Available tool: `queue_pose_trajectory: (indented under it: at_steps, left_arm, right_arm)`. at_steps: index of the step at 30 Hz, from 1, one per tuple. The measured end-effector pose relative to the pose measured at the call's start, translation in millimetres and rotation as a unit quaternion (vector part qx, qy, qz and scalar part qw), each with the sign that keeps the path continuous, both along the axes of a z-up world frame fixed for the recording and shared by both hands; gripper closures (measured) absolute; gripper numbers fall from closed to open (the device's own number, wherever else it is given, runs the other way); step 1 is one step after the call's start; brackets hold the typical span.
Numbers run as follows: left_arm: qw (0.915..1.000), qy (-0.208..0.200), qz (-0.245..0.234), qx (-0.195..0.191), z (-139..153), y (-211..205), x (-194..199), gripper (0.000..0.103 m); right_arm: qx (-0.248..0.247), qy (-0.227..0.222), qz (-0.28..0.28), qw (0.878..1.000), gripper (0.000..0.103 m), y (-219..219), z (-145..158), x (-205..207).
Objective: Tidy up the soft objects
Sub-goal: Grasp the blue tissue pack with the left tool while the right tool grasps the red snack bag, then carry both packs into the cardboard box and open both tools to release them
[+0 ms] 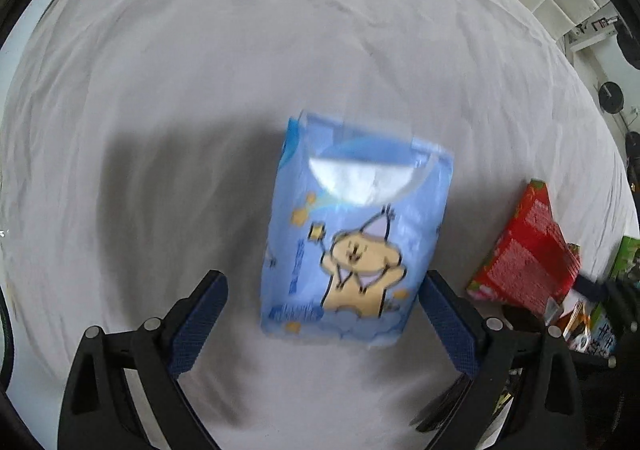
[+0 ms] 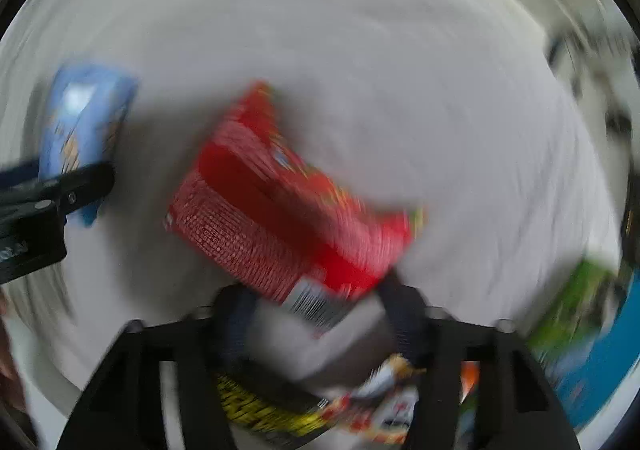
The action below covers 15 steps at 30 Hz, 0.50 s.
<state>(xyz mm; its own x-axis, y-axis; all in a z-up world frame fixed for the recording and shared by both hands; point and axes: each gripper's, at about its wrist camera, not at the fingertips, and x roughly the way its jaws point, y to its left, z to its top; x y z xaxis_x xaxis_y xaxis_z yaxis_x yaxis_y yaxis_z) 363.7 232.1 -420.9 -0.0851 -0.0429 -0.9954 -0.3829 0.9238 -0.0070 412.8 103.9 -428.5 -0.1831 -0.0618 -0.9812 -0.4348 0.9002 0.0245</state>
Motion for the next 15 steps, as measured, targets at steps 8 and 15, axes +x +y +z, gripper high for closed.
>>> queue_pose_trajectory:
  at_steps: [8,15]
  left_arm:
    - [0.9993,0.007,-0.035,0.006,-20,-6,30,0.007]
    - [0.9986,-0.007,-0.052,0.01,-10,-4,37,0.031]
  right_arm:
    - [0.052,-0.005,-0.03,0.998,0.033,-12,17,14]
    - [-0.019,-0.07,0.131,0.989,0.029,40,26,5]
